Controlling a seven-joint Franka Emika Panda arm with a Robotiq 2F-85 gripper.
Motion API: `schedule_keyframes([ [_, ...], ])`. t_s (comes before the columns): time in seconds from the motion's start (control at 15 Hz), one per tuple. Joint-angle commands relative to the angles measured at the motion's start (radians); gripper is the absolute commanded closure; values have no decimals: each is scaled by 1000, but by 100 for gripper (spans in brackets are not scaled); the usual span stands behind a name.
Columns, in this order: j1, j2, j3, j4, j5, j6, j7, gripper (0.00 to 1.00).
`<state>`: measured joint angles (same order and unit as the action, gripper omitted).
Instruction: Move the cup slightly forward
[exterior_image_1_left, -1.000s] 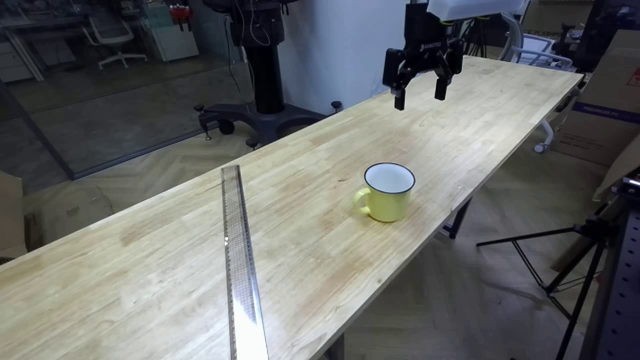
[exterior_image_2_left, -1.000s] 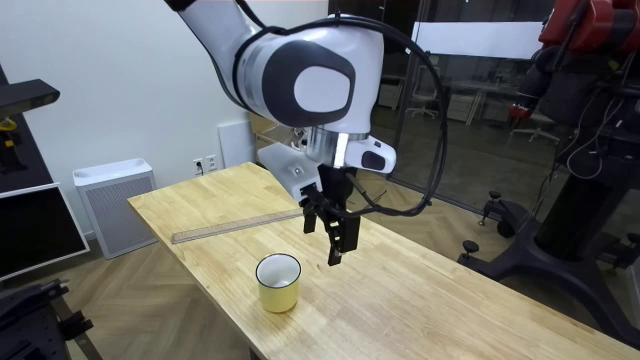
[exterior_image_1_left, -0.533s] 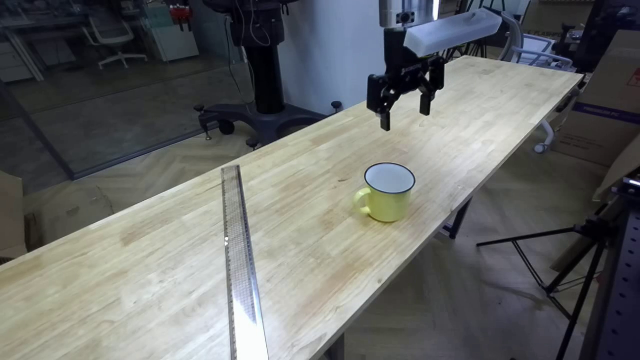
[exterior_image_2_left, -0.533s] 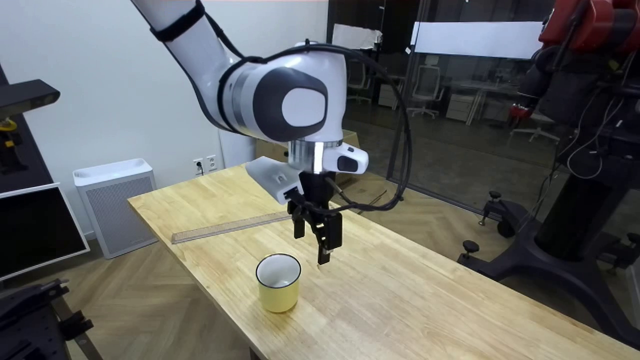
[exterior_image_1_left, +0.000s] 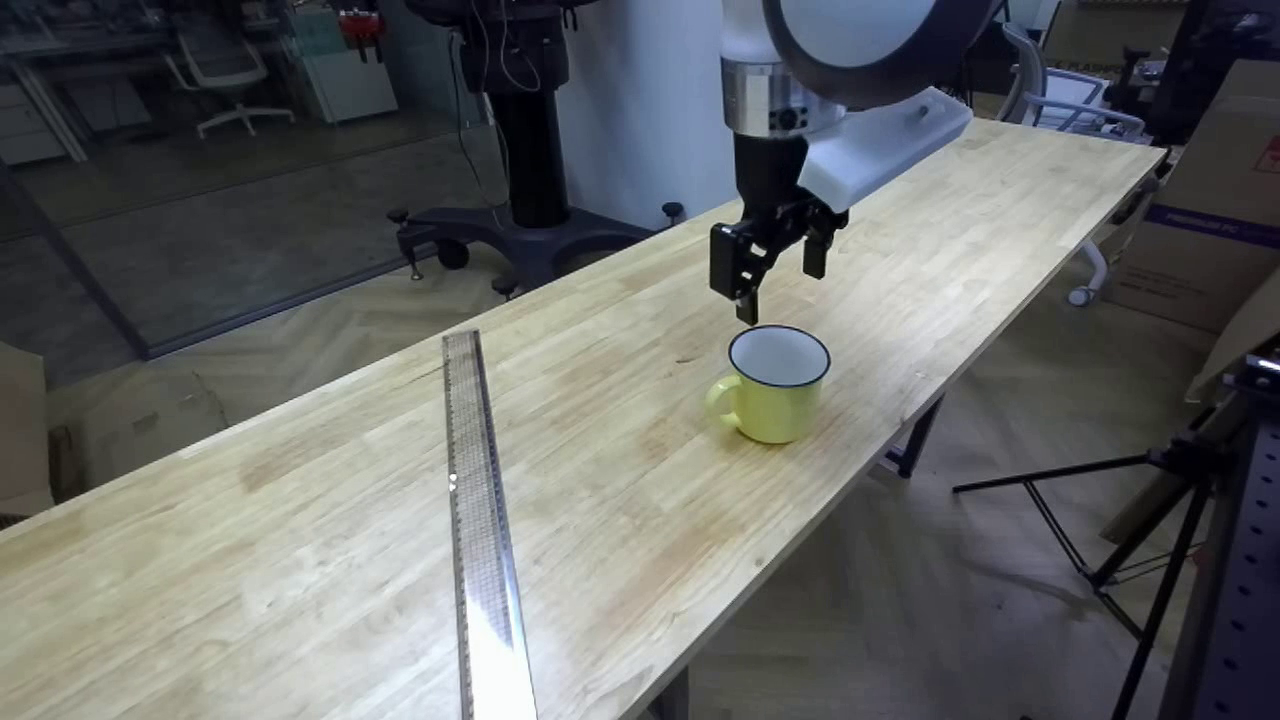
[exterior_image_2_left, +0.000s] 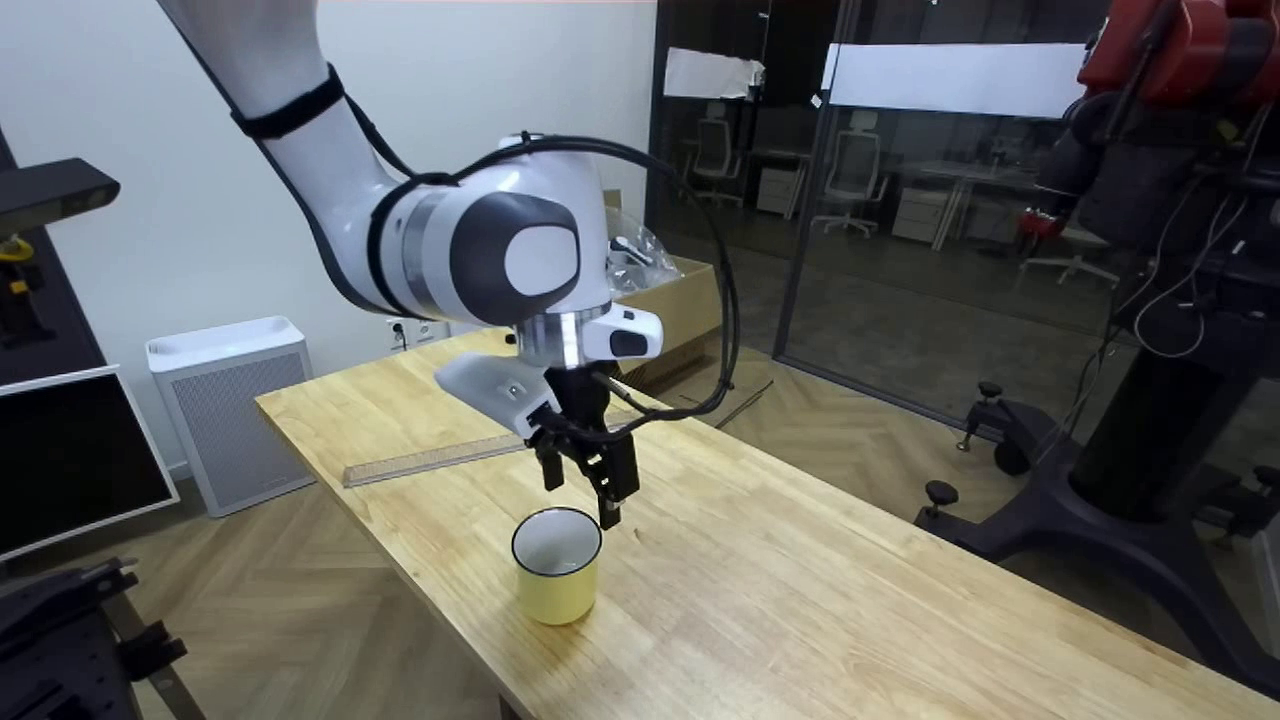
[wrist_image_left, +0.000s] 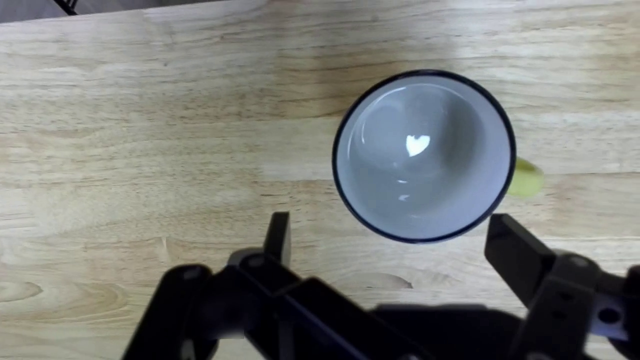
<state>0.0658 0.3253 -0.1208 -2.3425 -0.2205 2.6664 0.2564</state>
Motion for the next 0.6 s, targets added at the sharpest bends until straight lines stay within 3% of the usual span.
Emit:
schedule_keyframes([
  [0.0, 2, -1, -3, 0, 2, 0, -4, 0],
  [0.53, -31, -33, 9, -28, -147, -215, -367, 0],
])
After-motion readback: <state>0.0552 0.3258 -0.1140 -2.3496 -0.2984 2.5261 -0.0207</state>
